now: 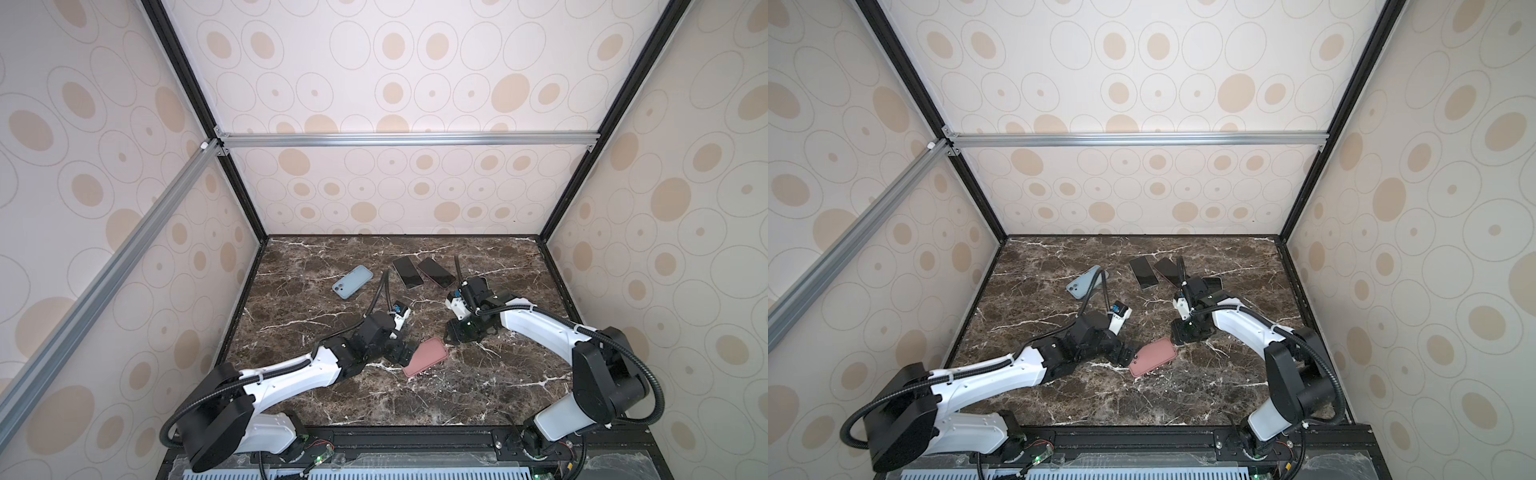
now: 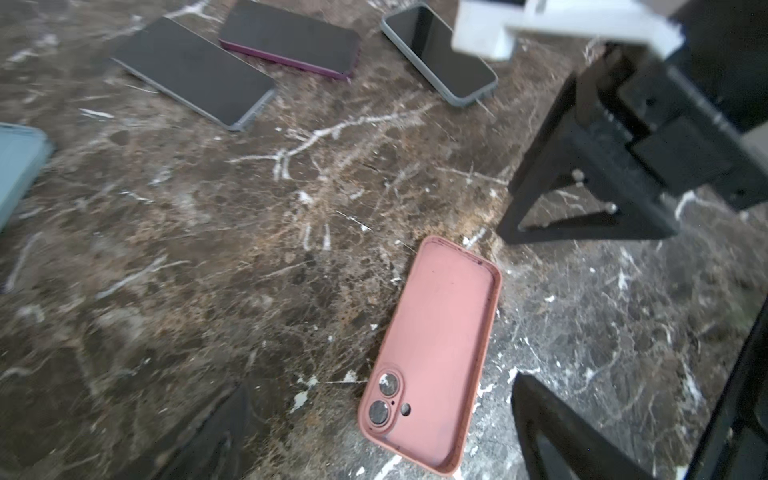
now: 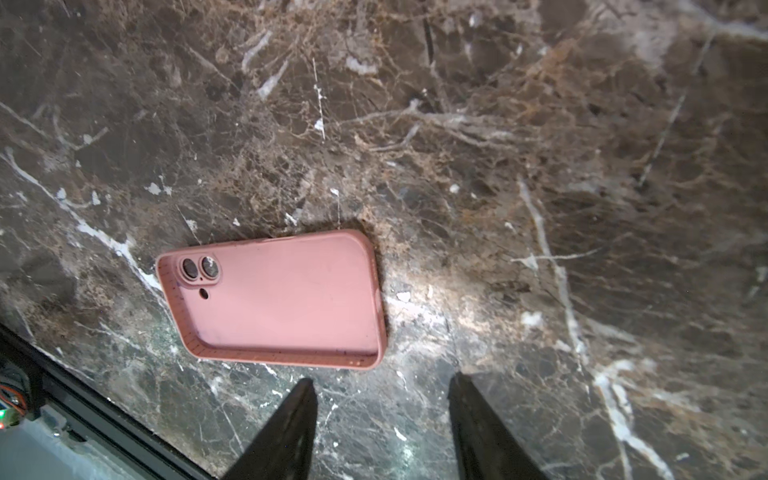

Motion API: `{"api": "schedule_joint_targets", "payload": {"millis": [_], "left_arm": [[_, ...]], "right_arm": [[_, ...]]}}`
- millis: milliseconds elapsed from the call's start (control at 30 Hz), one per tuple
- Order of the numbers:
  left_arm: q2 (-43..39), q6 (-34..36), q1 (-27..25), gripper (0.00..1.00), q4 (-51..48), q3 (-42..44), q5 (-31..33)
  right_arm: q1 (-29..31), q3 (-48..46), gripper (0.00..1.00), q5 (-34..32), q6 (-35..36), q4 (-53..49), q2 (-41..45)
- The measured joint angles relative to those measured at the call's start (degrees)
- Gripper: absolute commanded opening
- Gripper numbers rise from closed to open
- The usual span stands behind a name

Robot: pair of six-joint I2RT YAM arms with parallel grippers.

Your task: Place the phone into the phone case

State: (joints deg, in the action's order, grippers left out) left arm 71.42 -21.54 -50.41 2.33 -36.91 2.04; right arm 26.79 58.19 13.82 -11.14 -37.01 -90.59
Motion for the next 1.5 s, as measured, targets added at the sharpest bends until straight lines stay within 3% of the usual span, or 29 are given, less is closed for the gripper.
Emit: {"api": "schedule_joint_targets", "payload": {"millis": [300, 567, 1500], "left_arm": [[-15.58, -13.42, 1.75, 1.0, -0.63, 13.0, 8.55], [-21.53, -16.85, 2.82, 1.0, -6.05, 15.13, 10.84], [-16.2, -14.1, 4.83, 1.0, -8.26, 12.98, 10.71]], "right_arm": [[1.92, 2.21, 0.4, -1.05, 0.52, 0.07, -6.64], [3.28, 4.35, 0.33, -1.88, -0.09, 0.17, -10.19], [3.58, 5.73, 0.07, -4.04, -10.62, 1.44, -13.38]]}}
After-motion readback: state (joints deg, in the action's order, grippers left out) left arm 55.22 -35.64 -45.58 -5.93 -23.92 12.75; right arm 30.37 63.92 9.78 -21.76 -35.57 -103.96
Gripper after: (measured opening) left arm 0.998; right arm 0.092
